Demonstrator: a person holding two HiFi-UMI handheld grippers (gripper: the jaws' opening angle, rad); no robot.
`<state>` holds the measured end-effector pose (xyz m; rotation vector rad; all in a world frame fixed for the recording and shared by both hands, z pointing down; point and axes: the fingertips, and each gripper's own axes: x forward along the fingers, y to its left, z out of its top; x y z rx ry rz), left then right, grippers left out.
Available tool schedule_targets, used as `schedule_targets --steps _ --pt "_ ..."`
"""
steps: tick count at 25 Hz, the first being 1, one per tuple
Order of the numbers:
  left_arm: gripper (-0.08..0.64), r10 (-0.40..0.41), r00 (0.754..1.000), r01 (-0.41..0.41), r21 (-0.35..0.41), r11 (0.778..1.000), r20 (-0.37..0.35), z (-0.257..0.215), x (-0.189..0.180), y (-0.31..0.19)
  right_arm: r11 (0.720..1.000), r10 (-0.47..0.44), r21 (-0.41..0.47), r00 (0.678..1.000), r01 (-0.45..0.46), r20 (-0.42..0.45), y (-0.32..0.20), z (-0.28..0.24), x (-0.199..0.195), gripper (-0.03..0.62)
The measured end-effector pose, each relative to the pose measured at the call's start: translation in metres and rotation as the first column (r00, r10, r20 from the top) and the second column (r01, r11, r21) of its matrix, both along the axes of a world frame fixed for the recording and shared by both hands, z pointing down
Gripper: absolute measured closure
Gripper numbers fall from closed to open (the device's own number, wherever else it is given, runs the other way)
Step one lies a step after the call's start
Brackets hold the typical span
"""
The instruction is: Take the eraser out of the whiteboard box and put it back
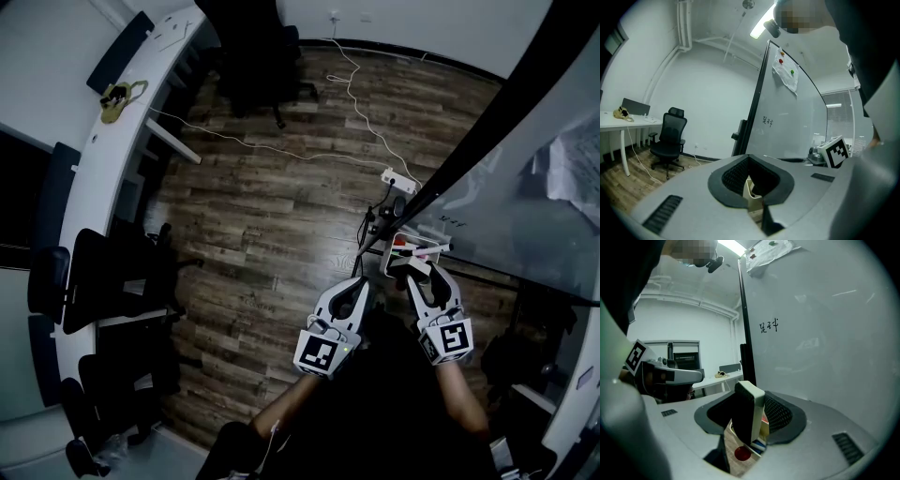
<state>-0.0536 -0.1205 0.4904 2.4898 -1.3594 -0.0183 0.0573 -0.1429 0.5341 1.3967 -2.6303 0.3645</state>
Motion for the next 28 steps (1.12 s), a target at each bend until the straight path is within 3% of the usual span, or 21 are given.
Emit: schedule_targets --steps 15,28 --pt "0.554 -0.017 1.0 0.017 -0.028 0.999 -0.006 0.005 0.003 -0.007 0.996 -0.062 -0.07 0.997 0.059 -0.037 -0.005 0.021 -0.014 0.391" --pt "0.554 -0.021 1.0 0.021 -0.013 1.0 -0.021 0.001 0.007 -0.002 0.997 -0.064 0.034 0.998 0.064 0.01 -0.002 -0.007 -0.013 0.364"
